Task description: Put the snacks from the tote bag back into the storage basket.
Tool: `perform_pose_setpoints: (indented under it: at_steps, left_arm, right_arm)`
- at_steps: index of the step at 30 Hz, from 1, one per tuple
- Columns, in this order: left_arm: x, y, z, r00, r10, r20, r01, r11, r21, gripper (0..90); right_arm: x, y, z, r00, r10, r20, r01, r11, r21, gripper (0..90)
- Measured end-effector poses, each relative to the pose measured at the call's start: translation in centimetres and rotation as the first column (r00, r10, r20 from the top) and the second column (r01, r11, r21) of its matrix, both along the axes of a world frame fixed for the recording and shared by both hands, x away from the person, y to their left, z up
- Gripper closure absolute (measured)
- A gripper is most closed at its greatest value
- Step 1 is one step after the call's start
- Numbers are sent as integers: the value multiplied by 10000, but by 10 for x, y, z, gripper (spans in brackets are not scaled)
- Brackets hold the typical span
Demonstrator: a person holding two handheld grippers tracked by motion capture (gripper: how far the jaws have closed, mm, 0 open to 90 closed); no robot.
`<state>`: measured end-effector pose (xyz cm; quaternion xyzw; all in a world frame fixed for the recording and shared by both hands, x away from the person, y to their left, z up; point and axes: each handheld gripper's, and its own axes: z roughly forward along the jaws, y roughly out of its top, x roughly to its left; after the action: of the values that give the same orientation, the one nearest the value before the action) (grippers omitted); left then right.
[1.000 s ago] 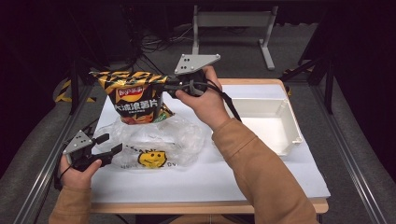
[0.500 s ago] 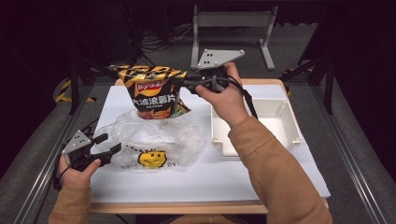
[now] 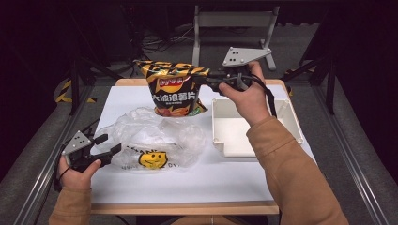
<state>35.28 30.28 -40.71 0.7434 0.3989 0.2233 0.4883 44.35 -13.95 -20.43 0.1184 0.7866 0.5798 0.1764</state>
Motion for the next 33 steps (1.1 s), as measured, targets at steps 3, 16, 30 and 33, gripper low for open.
perform_pose_setpoints:
  at_steps: [3,16,30,33]
  left_arm:
    - [0,2,1,9999,87,51,-87,9999,-90,311]
    - [-1,3,1,9999,106,29,-106,9998,-159,311]
    - [-10,8,2,9998,191,61,-190,9998,-111,314]
    - [-13,9,2,9997,242,103,-242,9997,-49,314]
  right_arm:
    - [0,-11,-1,9998,-192,17,192,9998,-97,894]
    - [-2,-61,1,9947,-1027,52,1027,9947,-88,894]
    - [-2,-108,2,9849,-1732,-26,1731,9847,-170,894]
    - [-2,-119,0,9815,-1912,-22,1911,9814,-196,894]
